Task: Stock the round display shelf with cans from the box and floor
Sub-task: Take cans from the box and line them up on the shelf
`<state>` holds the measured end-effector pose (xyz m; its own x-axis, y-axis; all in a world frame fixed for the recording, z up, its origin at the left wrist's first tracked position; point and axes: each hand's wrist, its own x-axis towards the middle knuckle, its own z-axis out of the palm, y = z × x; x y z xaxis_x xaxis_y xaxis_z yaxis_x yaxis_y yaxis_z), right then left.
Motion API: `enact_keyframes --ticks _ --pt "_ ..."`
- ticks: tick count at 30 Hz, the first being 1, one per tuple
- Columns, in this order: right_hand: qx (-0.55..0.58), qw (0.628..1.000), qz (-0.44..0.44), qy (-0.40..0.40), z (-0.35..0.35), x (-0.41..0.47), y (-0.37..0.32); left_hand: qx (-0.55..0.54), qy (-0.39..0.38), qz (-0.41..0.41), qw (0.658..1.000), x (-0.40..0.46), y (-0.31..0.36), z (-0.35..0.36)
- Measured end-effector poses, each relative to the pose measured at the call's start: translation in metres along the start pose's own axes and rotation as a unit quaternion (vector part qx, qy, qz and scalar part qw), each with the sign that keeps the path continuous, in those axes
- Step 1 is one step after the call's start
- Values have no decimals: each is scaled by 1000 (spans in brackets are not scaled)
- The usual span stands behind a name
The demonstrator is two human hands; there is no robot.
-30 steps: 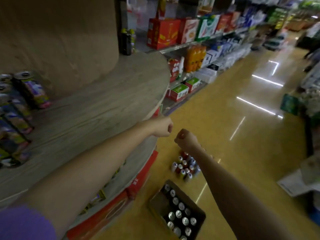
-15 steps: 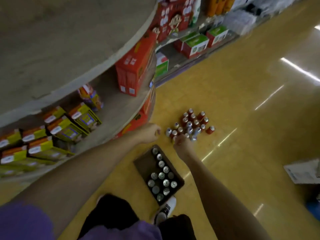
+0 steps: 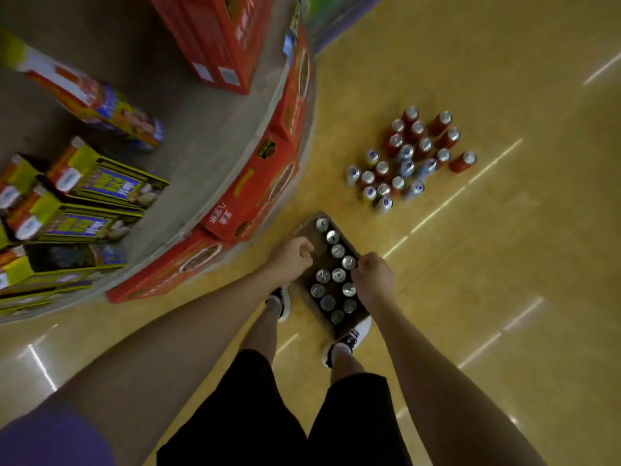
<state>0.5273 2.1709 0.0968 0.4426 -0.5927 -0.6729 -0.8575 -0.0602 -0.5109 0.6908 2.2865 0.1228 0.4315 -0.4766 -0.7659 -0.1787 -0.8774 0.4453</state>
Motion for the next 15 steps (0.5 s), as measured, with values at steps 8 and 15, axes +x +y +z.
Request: enact_keyframes --ticks 8,15 --pt "80 991 103 26 112 113 35 -71 19 -64 995 138 -58 58" --pt "133 977 165 31 229 212 102 -113 -8 -153 982 270 -132 113"
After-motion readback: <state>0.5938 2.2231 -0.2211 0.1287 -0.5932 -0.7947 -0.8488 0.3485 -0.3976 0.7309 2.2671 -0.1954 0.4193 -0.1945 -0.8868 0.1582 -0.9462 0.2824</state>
